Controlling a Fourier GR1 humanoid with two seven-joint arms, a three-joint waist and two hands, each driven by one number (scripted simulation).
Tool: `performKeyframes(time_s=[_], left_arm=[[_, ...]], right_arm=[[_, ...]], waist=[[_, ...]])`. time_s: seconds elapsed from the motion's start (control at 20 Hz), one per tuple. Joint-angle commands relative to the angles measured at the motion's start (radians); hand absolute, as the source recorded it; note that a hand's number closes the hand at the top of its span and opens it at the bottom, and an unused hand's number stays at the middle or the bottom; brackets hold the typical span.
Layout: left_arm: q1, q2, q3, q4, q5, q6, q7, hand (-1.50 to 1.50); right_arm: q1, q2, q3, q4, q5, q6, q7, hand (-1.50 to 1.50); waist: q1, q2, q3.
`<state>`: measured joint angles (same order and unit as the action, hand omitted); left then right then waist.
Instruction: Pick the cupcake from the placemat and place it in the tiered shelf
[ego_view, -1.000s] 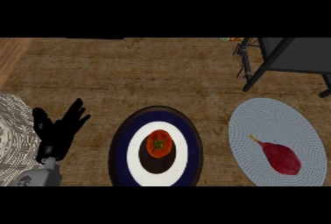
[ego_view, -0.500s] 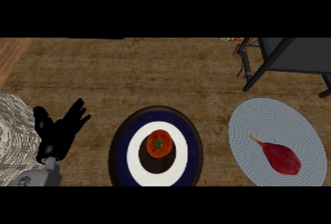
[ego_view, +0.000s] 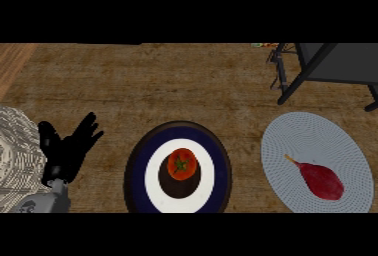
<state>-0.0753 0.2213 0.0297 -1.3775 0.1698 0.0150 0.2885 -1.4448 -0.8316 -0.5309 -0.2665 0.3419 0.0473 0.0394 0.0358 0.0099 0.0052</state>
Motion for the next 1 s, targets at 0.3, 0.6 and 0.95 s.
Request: performKeyframes(time_s=[0.3, 0.6, 0.95], left_arm=[[0.026, -0.005, 0.002, -0.002, 0.002, -0.01, 0.002, 0.0], [0.02, -0.006, 0.009, 0.033, -0.016, -0.001, -0.022, 0.0], [0.005, -0.011, 0.019, 0.041, 0.008, -0.019, -0.006, 0.0]], right_arm=[[0.06, -0.196, -0.069, 0.015, -0.02, -0.152, 0.034, -1.5], [0.11, -0.343, -0.173, 0.063, -0.111, -0.062, 0.053, -1.5], [0.21, -0.416, -0.211, 0.091, -0.153, 0.088, -0.012, -1.5]], waist=[[0.005, 0.009, -0.003], [-0.007, 0.011, -0.002], [-0.002, 0.013, -0.001]])
